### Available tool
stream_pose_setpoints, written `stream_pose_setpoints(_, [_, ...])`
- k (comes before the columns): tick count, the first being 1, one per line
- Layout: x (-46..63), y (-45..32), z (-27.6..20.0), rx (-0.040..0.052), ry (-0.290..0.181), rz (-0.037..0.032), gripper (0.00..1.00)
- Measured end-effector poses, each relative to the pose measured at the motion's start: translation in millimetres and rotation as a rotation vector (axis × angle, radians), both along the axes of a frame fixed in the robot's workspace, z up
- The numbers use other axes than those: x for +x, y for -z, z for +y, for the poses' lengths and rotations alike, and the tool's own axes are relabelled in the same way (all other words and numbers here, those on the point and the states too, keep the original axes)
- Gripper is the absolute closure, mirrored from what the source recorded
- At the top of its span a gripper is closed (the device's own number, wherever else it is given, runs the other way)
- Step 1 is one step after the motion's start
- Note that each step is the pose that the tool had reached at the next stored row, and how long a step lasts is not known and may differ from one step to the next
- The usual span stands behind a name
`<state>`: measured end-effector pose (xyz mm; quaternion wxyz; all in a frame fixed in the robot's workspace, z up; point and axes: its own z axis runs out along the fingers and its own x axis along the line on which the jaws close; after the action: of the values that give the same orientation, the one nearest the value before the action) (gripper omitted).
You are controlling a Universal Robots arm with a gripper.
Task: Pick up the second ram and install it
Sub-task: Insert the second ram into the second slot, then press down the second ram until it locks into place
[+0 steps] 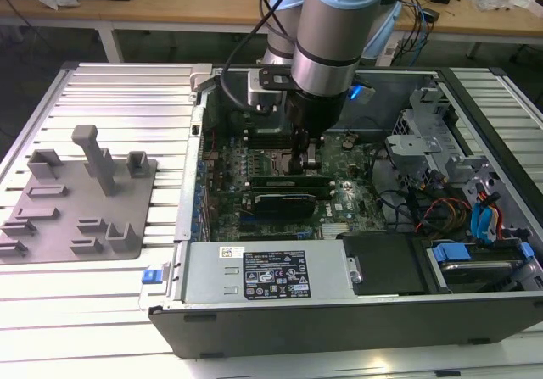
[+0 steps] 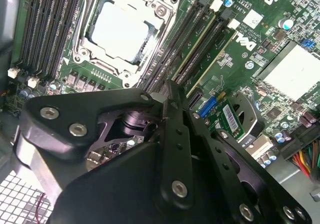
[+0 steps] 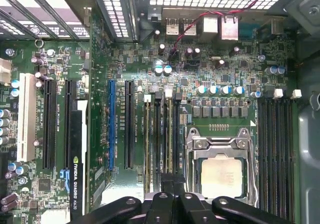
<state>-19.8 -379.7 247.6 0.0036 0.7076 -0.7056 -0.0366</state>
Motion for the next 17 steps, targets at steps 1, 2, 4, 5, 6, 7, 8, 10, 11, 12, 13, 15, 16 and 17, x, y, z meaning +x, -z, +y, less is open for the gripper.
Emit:
stream_pose_setpoints(1, [0.1, 0.0, 0.0, 0.0, 0.0, 0.0, 0.92])
stream_pose_setpoints(2, [0.1, 0.0, 0.0, 0.0, 0.0, 0.0, 0.92])
stream_pose_setpoints(4, [0.2, 0.0, 0.0, 0.0, 0.0, 0.0, 0.92])
stream_pose_setpoints(5, [0.3, 0.0, 0.0, -0.0001, 0.0, 0.0, 0.92])
stream_pose_setpoints(6, [0.4, 0.0, 0.0, 0.0, 0.0, 0.0, 0.92])
stream_pose_setpoints(7, [0.5, 0.0, 0.0, 0.0, 0.0, 0.0, 0.92])
stream_pose_setpoints(8, [0.6, 0.0, 0.0, 0.0, 0.0, 0.0, 0.92])
stream_pose_setpoints(10, [0.8, 0.0, 0.0, 0.0, 0.0, 0.0, 0.92])
stream_pose_setpoints(11, [0.9, 0.0, 0.0, 0.0, 0.0, 0.0, 0.92])
stream_pose_setpoints(12, [1.0, 0.0, 0.0, 0.0, 0.0, 0.0, 0.92])
stream_pose_setpoints(13, [1.5, 0.0, 0.0, 0.0, 0.0, 0.0, 0.92])
stream_pose_setpoints(15, [5.0, 0.0, 0.0, 0.0, 0.0, 0.0, 0.92])
stream_pose_setpoints(16, [5.9, 0.0, 0.0, 0.0, 0.0, 0.0, 0.92])
stream_pose_setpoints(17, [6.8, 0.0, 0.0, 0.0, 0.0, 0.0, 0.92])
